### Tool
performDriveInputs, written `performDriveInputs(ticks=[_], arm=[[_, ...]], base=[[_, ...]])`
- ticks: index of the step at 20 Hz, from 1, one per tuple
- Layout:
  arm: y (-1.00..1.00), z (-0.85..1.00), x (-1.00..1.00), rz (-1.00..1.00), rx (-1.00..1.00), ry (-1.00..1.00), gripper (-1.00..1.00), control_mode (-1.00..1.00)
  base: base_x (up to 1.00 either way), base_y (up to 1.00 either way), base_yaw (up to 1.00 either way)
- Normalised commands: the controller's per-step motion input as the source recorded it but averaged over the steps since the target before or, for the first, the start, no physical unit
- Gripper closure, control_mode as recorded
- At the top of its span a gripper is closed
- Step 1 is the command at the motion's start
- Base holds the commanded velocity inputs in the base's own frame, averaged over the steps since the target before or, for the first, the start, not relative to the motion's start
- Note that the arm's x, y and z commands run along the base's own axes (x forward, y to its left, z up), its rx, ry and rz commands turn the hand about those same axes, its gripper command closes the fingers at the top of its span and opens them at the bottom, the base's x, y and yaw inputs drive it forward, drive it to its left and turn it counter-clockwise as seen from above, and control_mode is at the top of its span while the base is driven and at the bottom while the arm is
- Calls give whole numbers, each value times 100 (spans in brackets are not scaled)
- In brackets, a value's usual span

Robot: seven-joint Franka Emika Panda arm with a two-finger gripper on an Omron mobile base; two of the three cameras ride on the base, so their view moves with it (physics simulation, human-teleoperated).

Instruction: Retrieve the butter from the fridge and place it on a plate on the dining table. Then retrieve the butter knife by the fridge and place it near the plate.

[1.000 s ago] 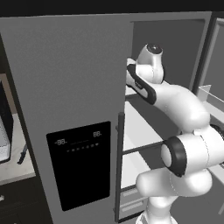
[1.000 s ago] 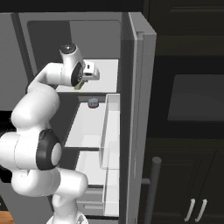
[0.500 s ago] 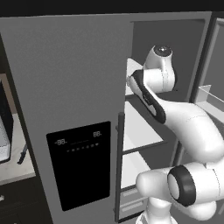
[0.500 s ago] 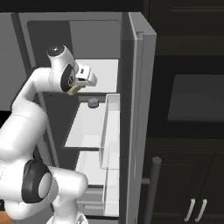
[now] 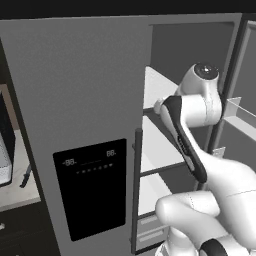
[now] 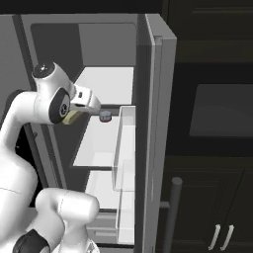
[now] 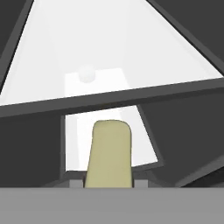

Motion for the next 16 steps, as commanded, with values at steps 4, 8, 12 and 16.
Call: performDriveInputs(ticks=[4,8,12,16], arm=[[0,-10,-100,0,0,0,100,-100],[0,-24,-77,0,0,1,100,-100],[0,-13,-43,8,2,-1,100,-100],[0,-22,-32,8,0,-2,100,-100]], base=[[0,0,0],[0,0,0],[0,0,0],[0,0,0]])
